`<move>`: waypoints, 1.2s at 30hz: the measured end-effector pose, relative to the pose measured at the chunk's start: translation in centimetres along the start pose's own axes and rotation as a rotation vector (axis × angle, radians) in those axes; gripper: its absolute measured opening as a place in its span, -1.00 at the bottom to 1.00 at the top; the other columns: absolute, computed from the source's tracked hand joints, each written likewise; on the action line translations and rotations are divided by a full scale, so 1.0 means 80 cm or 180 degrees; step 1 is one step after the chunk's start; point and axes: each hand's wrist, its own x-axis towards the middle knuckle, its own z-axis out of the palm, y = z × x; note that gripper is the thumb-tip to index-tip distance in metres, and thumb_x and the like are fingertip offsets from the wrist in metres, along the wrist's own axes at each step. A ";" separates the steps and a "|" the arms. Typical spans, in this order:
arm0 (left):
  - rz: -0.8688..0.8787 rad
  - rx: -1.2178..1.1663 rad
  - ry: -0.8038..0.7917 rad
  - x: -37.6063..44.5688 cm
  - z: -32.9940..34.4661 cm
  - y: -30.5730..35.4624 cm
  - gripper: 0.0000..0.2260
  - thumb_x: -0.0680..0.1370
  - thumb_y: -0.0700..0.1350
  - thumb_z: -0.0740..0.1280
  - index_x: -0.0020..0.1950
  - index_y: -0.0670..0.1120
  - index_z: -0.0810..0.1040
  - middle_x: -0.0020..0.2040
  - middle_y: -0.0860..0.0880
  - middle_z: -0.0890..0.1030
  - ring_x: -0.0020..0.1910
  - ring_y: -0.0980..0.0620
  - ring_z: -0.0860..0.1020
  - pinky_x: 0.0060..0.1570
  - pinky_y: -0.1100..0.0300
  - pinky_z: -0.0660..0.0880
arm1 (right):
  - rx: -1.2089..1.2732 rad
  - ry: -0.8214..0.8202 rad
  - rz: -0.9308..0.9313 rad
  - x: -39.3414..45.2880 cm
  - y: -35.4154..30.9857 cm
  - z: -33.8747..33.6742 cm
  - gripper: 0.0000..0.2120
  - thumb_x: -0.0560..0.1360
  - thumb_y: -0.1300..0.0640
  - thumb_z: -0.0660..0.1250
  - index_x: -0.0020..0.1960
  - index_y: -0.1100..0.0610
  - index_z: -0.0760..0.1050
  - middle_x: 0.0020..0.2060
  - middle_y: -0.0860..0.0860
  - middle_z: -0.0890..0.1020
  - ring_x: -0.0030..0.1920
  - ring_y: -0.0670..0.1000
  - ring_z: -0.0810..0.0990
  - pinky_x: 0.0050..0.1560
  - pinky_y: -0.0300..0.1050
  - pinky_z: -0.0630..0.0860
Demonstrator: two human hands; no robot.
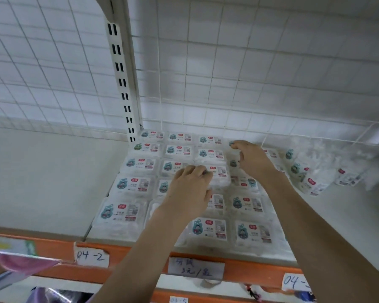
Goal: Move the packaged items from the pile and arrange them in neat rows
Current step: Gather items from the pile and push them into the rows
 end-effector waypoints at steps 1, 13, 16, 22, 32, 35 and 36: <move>-0.0007 0.0001 0.0000 0.000 0.001 0.001 -0.61 0.61 0.01 0.10 0.41 -0.06 0.25 0.41 -0.01 0.26 0.39 -0.03 0.21 0.38 0.10 0.11 | 0.0020 0.0009 -0.0028 0.001 0.001 -0.001 -0.56 0.46 0.46 0.15 0.30 0.19 0.40 0.31 0.08 0.45 0.31 0.07 0.39 0.31 -0.12 0.26; -0.0264 -0.0140 0.0116 -0.012 -0.024 -0.008 -0.60 0.61 0.06 0.10 0.42 -0.01 0.27 0.41 -0.01 0.29 0.41 0.00 0.21 0.36 0.08 0.16 | 0.0110 0.0217 -0.0274 -0.032 -0.041 -0.017 -0.60 0.56 0.31 0.09 0.39 0.22 0.28 0.37 0.10 0.36 0.39 0.06 0.27 0.38 -0.15 0.15; -0.0466 -0.0259 0.0308 -0.042 -0.043 -0.038 -0.61 0.60 0.06 0.11 0.41 0.01 0.29 0.40 0.02 0.31 0.39 0.02 0.22 0.35 0.10 0.17 | 0.0258 0.0389 -0.0374 -0.056 -0.095 -0.016 -0.63 0.56 0.28 0.13 0.37 0.22 0.32 0.33 0.11 0.41 0.34 0.09 0.34 0.32 -0.14 0.23; -0.1166 -0.0292 0.0672 -0.179 -0.075 -0.156 -0.64 0.58 0.07 0.15 0.36 0.03 0.37 0.36 0.06 0.36 0.34 0.03 0.29 0.26 0.12 0.22 | 0.0589 0.0507 -0.0624 -0.102 -0.261 0.026 -0.64 0.56 0.20 0.18 0.34 0.20 0.36 0.30 0.11 0.44 0.33 0.10 0.37 0.33 -0.08 0.27; -0.2459 -0.0276 0.1029 -0.493 -0.117 -0.412 -0.71 0.49 -0.04 0.27 0.14 -0.14 0.57 0.06 -0.12 0.60 0.04 -0.20 0.54 0.00 -0.01 0.47 | 0.0997 -0.0075 -0.1292 -0.157 -0.627 0.184 -0.65 0.51 0.22 0.25 0.29 0.22 0.42 0.21 0.12 0.52 0.23 0.12 0.45 0.26 -0.12 0.28; -0.2843 -0.0220 0.1117 -0.572 -0.130 -0.472 -0.77 0.50 -0.06 0.28 0.10 -0.10 0.59 0.01 -0.10 0.63 -0.03 -0.18 0.57 -0.12 0.05 0.50 | 0.0981 -0.0388 -0.1510 -0.161 -0.714 0.223 -0.65 0.51 0.21 0.25 0.29 0.21 0.41 0.19 0.13 0.52 0.21 0.14 0.46 0.23 -0.10 0.31; -0.2967 -0.0237 0.1212 -0.594 -0.133 -0.490 -0.80 0.50 -0.08 0.31 0.07 -0.10 0.61 -0.01 -0.11 0.63 -0.06 -0.19 0.57 -0.15 0.07 0.49 | 0.0975 -0.0445 -0.1578 -0.159 -0.741 0.234 -0.65 0.51 0.21 0.26 0.28 0.23 0.42 0.18 0.15 0.53 0.20 0.15 0.47 0.21 -0.08 0.33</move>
